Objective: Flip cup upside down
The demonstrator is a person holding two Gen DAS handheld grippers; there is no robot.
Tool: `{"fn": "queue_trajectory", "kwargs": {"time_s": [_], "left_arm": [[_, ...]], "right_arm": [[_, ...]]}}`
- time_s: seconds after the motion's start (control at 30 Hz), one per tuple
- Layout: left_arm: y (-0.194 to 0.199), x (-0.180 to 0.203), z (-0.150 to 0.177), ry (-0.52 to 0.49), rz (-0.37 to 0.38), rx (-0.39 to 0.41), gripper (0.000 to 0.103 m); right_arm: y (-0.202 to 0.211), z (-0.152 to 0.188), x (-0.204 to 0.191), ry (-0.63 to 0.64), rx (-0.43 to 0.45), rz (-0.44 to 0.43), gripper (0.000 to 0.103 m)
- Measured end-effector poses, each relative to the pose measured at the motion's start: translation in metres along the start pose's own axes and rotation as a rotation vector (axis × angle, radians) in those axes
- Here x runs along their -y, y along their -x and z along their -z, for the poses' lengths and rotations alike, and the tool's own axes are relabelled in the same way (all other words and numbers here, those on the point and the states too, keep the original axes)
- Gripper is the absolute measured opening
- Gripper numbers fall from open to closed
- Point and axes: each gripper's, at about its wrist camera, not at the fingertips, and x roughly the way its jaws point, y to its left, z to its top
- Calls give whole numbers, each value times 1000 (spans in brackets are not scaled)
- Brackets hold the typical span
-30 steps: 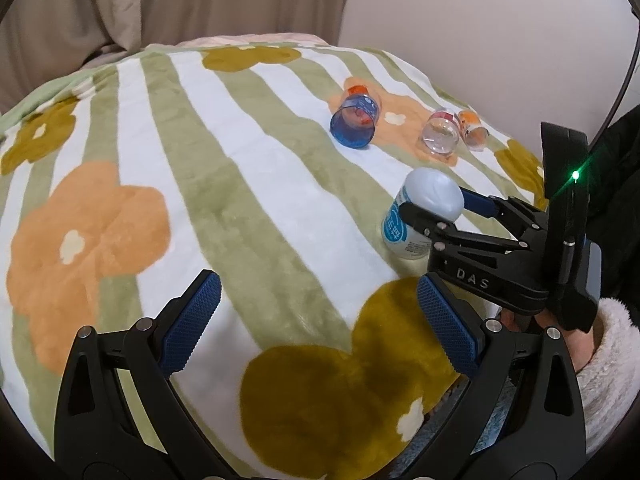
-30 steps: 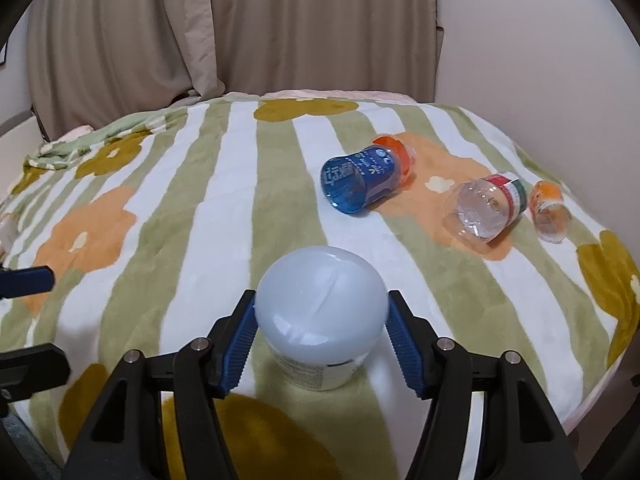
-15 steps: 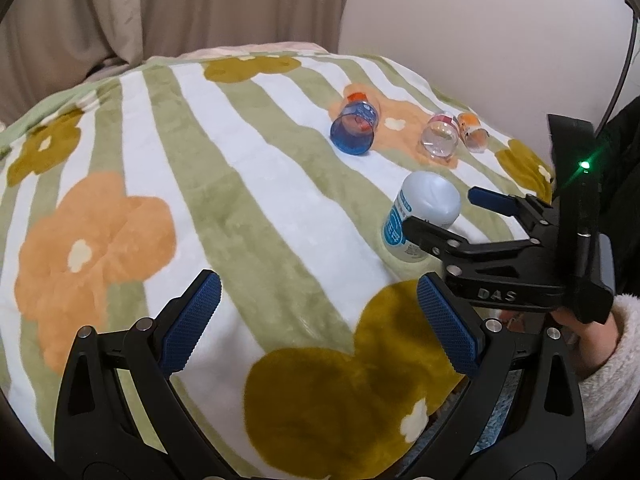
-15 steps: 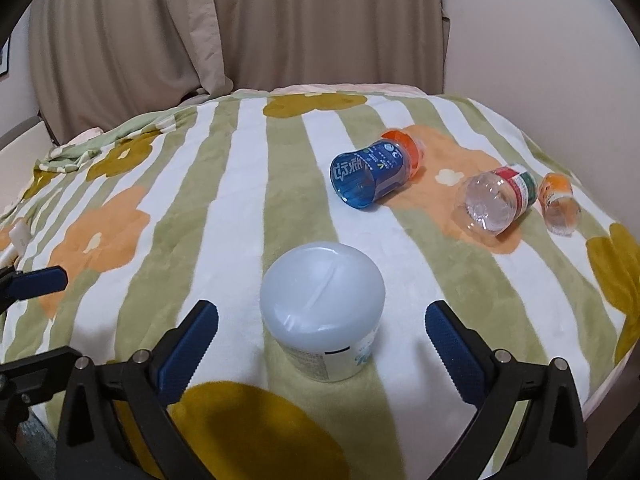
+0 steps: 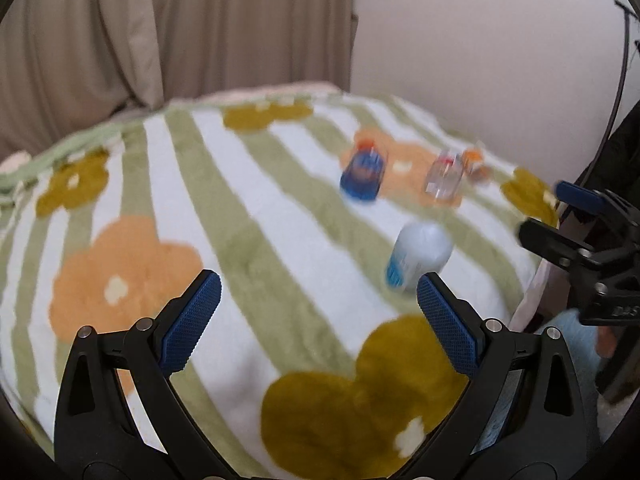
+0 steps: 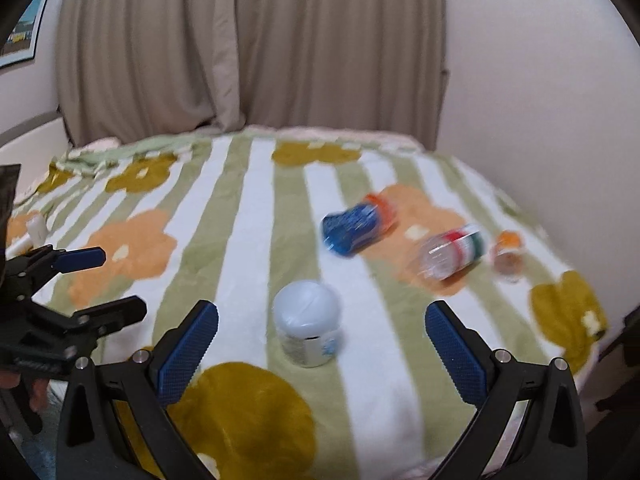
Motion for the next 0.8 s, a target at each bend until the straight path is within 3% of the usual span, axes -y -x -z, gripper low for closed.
{"fn": "queue_trajectory", "kwargs": {"time_s": [0.13,0.27,0.33,0.47,0.8], "left_arm": [[35,26,-36,-9,25,136,98],[70,56,-64,-60,1,274,103],[83,68,-71,-68,25,333,103],[89,86,-77,-91,51,354,103],[80,106,-66,-101,42,337,103]], "right_arm": [[56,-17,25,-24,114,151,103],[97,-28,52,-91,185,209,103],[112,-29,62,-127,214,233,103],[124,-28,76,-165,244,288,103],[134,-17,92,-219,268,301,103]]}}
